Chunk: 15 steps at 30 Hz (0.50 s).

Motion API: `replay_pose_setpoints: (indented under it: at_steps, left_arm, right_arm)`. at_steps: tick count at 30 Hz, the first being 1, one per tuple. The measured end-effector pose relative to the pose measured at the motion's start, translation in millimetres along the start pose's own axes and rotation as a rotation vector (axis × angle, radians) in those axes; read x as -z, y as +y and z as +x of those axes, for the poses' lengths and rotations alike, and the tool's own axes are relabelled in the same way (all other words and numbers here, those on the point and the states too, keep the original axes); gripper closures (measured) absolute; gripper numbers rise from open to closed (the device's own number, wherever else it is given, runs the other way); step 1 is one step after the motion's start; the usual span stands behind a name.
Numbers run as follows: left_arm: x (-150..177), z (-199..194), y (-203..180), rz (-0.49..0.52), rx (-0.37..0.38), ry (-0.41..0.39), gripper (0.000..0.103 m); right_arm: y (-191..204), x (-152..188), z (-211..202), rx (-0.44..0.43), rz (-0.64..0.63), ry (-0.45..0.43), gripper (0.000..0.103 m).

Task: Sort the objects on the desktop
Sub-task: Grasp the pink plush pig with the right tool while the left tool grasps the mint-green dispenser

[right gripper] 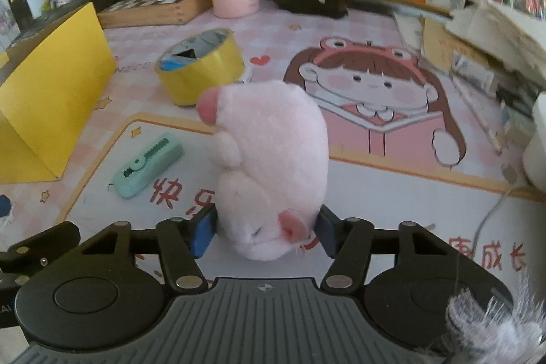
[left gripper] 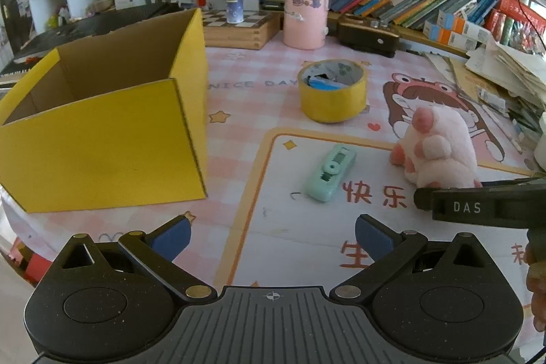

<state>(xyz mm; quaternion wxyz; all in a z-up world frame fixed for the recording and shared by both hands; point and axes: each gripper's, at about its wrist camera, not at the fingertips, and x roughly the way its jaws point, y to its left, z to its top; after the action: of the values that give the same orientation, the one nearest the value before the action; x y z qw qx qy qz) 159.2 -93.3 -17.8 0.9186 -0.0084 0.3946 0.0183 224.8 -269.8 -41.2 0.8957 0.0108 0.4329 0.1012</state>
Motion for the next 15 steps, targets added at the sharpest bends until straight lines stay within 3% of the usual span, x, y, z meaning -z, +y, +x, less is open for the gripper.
replay_pose_setpoints:
  at_steps: [5,15]
  left_arm:
    - [-3,3,-12,0.021,0.007,-0.003,0.0]
    - [-15,21,-37,0.06,0.049,0.006,0.014]
  right_arm:
    - [-9,-2,-10,-0.022,0.009,-0.06,0.057]
    - [-33,-7,-33,-0.001,0.001,-0.165,0.059]
